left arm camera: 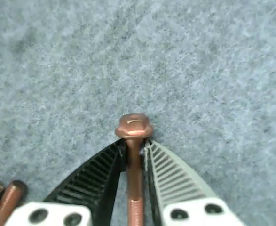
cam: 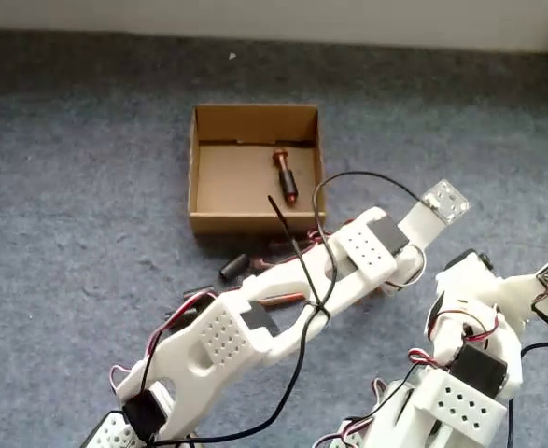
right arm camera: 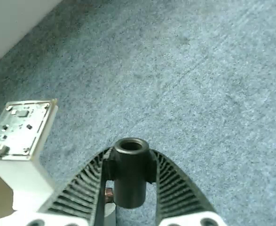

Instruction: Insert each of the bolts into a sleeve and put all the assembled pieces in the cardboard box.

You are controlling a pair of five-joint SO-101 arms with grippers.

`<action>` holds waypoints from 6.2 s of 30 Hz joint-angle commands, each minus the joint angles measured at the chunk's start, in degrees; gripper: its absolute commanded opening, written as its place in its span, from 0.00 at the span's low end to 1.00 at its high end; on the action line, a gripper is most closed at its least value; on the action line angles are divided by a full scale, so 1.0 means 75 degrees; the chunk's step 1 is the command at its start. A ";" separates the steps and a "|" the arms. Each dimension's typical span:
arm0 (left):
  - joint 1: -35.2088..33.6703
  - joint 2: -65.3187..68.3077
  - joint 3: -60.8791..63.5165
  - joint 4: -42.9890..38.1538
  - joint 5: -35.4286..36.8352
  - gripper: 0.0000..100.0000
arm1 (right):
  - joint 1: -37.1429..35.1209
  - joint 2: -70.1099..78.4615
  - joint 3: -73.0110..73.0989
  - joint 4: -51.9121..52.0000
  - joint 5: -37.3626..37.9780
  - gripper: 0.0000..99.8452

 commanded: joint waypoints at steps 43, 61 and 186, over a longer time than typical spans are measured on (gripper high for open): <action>-0.1401 -0.5667 -0.0440 0.4208 -0.0645 0.01 | 0.0006 -0.0135 -0.0041 -0.0193 -0.0023 0.01; -0.2327 -1.2173 0.7074 0.1348 -0.1453 0.01 | -0.1705 -0.0135 0.0170 -0.0135 0.0410 0.01; -0.2503 -2.0671 1.3568 -0.3036 -0.0539 0.01 | -0.9899 -0.3968 0.2010 -0.4448 0.3903 0.00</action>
